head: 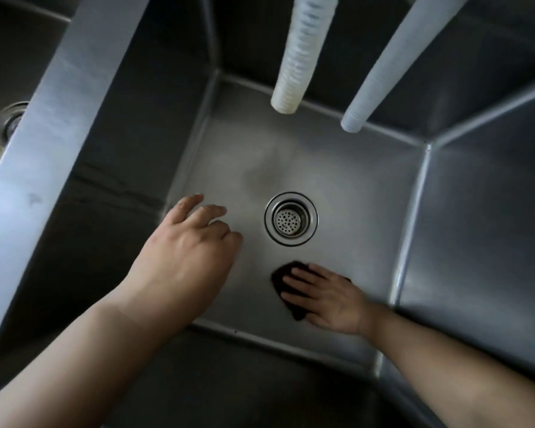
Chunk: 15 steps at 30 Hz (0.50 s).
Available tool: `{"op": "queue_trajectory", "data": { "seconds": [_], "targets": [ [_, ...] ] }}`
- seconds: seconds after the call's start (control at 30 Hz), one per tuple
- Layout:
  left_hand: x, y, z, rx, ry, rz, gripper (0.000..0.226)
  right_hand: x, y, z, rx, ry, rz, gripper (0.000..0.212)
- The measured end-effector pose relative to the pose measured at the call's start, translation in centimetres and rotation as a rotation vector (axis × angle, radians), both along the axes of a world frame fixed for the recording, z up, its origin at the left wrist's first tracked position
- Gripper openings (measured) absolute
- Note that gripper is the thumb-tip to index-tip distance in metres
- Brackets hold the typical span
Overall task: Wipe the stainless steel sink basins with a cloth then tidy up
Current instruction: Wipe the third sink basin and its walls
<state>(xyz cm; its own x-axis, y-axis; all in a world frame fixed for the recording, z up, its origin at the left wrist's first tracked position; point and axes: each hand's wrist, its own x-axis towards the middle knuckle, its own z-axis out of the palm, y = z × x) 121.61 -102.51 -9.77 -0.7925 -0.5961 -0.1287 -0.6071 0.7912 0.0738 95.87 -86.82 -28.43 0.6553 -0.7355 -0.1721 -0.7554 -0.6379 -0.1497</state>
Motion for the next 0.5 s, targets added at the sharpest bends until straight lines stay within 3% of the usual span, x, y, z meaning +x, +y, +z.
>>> {"op": "queue_trajectory", "data": {
  "seconds": [0.2,0.33,0.5],
  "targets": [
    [-1.4,1.1,-1.7,0.037,0.01,-0.051,0.021,-5.1,-7.5,-0.5,0.014,0.035,-0.303,0.062],
    [-2.4,2.3,-3.3,0.08,0.03,-0.104,0.027,-8.4,-13.1,-0.7,-0.01,0.05,-0.659,0.063],
    [-2.1,3.0,-4.8,0.087,0.028,-0.148,0.028,-8.1,-12.8,-1.0,-0.036,0.055,-0.912,0.062]
  ]
}}
